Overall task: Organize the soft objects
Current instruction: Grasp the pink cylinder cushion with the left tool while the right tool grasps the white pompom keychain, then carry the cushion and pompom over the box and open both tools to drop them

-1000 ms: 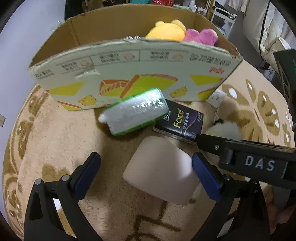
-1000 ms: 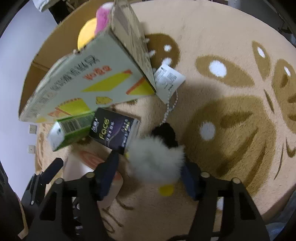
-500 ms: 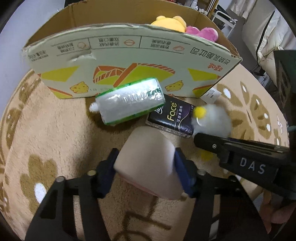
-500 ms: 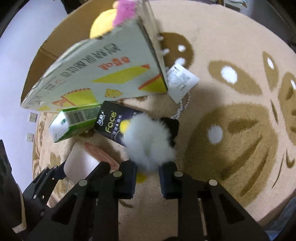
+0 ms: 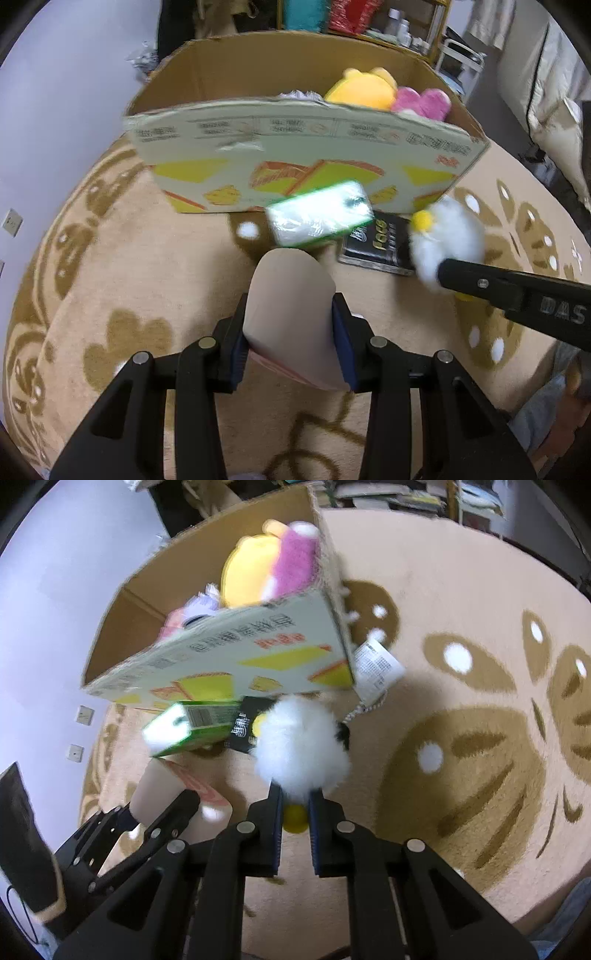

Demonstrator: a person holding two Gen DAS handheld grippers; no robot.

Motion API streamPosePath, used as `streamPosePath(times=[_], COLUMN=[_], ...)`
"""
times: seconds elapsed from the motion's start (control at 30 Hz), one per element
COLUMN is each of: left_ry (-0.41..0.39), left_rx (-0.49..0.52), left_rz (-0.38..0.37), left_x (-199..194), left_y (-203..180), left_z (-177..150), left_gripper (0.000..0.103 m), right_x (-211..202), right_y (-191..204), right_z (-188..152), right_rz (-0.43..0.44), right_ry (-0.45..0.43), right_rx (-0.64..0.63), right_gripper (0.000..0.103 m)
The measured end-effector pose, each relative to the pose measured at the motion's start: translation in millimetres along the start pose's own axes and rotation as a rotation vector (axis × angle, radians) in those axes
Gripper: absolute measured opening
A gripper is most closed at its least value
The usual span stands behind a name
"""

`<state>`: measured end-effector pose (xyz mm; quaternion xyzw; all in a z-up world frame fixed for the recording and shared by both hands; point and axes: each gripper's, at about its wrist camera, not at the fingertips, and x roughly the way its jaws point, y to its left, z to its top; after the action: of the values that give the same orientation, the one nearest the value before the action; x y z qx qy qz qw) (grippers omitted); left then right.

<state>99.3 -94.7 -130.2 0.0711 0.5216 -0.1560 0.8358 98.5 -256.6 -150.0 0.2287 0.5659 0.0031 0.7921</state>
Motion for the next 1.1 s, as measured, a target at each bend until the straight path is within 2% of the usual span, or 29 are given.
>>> streamPosePath(times=[0.1,0.27,0.47,0.77,0.97,1.1], left_ry=[-0.022,-0.076,-0.124,-0.220,-0.223,-0.259], left_rx=[-0.036,-0.017,-0.037,-0.038,-0.060,-0.072], left_rz=[0.004,0.055,0.073,0.117,0.106,0.103], left_x=[-10.1,-21.0,-37.3,-63.0,-63.8,-71.0], left_y=[12.6,10.5,17.2,22.1,28.3,30.2], left_z=[0.2,-1.3,-1.1,-0.8,1.5,2.8], left_gripper=[0.038,0.038,0.034,0.033,0.031,0.030], right_x=[-14.8,-35.0,-65.3,-96.1,-111.2,-118.6], right_y=[8.6,16.6,1.6,6.1,12.7,13.2], right_z=[-1.9,-3.3,-4.9,-0.5,4.3,6.6], right_rz=[0.029,0.056,0.066,0.114,0.130,0.134], right_ry=[-0.033,-0.085,-0.128,-0.250,-0.317,-0.347], right_rx=[-0.037,-0.075,-0.080,-0.075,-0.093,-0.093], right_gripper=[0.013,0.013,0.011,0.011,0.011,0.011])
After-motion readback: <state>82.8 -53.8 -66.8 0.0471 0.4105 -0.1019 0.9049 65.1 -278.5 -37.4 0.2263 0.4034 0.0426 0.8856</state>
